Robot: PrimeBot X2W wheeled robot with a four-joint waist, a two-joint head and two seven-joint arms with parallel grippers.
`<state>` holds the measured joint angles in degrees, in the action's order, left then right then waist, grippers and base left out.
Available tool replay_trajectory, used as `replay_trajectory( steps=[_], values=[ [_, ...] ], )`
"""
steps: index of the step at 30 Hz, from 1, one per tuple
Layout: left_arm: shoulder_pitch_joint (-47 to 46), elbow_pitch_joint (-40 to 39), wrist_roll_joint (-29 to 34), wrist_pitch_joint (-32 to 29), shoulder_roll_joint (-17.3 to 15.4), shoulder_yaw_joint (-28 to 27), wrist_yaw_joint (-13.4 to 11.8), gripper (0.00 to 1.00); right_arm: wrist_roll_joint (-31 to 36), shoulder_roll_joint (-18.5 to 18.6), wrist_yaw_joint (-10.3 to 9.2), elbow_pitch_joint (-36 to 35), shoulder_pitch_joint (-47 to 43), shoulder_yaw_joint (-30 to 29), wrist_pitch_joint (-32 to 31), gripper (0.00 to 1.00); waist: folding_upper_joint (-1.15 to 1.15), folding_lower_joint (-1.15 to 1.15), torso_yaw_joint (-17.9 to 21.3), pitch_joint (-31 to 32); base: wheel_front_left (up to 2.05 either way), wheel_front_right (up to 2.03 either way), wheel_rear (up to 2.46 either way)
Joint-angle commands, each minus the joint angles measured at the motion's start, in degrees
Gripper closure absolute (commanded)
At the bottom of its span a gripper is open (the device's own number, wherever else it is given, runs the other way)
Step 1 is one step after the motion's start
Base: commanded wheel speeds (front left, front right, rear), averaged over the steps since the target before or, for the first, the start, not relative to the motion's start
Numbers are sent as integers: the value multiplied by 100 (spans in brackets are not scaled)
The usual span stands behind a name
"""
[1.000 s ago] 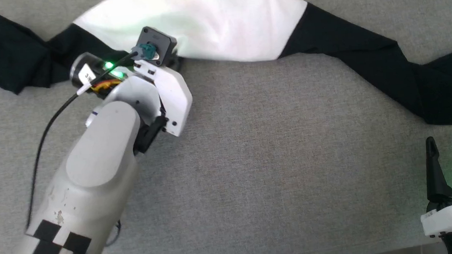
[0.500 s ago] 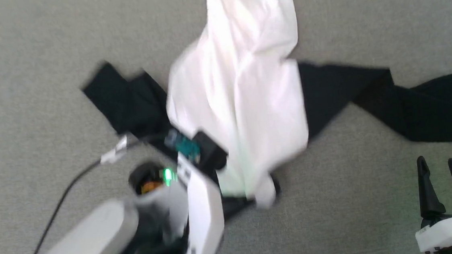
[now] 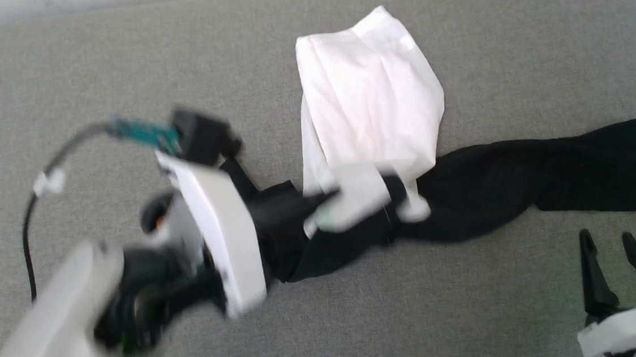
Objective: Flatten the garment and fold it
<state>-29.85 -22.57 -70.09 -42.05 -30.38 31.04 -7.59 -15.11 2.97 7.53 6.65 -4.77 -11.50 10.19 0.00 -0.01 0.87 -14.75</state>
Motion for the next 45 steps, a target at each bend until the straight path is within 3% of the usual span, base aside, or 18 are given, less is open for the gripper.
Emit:
replay_trajectory(
  steps=[1, 5, 11, 12, 13, 14, 21, 25, 30, 34, 37, 41, 45],
  values=[
    [-255, 337, 113, 85, 123, -47, 38, 100, -13, -9, -4, 5, 126, 49, 35, 0, 0, 1, 68, -108, 0, 0, 0],
    [-810, 1442, 514, 324, 290, -39, 143, 100, -18, -9, -4, 24, 259, 116, 54, 0, 0, 1, 274, -322, 0, 0, 0],
    [-1205, 2596, 1195, 727, 260, 127, 350, 100, -75, -9, -4, 119, 374, 196, 121, 0, 0, 1, 573, -602, 0, 0, 0],
    [-1267, 2789, 1367, 804, 212, 185, 392, 87, -90, -9, -4, 140, 393, 200, 141, 0, 0, 1, 616, -650, 0, 0, 0],
    [-1329, 2964, 1534, 923, 184, 220, 412, 17, -102, -9, -4, 158, 410, 202, 162, 0, 0, 1, 646, -693, 0, 0, 0],
    [-1376, 3131, 1650, 1058, 188, 221, 407, 0, -110, -9, -4, 174, 424, 205, 182, 0, 0, 1, 666, -734, 0, 0, 0],
    [-1507, 3677, 1717, 1666, 388, 92, 572, 0, -77, -9, -4, 285, 484, 165, 266, 0, 0, 1, 481, -745, 0, 0, 0],
    [-1470, 3509, 1907, 2344, 401, -34, 689, 0, -7, -9, -4, 292, 486, 141, 250, 0, 0, 1, 229, -547, 0, 0, 0],
    [-955, 2940, 2447, 3243, 254, -8, 558, 0, 56, -9, -4, 255, 404, 118, 170, 0, 0, 1, -63, -244, 0, 0, 0],
    [-142, 2369, 2747, 3861, 116, -48, 174, 0, 75, -9, -4, 174, 287, 86, 86, 0, 0, 1, -201, -59, 0, 0, 0],
    [595, 1971, 2862, 4489, 151, -220, -250, 0, 86, -9, -4, 94, 205, 57, 25, 0, 0, 1, -259, 40, 0, 0, 0],
    [1633, 1630, 2947, 5386, 401, -425, -742, 0, 121, -9, -4, -2, 97, 51, -58, 0, 0, 1, -294, 160, 0, 0, 0],
    [2568, 1537, 3127, 5673, 754, -639, -1062, 0, 161, -9, -4, -105, -33, 30, -144, 0, 0, 1, -354, 309, 0, 0, 0]
  ],
)
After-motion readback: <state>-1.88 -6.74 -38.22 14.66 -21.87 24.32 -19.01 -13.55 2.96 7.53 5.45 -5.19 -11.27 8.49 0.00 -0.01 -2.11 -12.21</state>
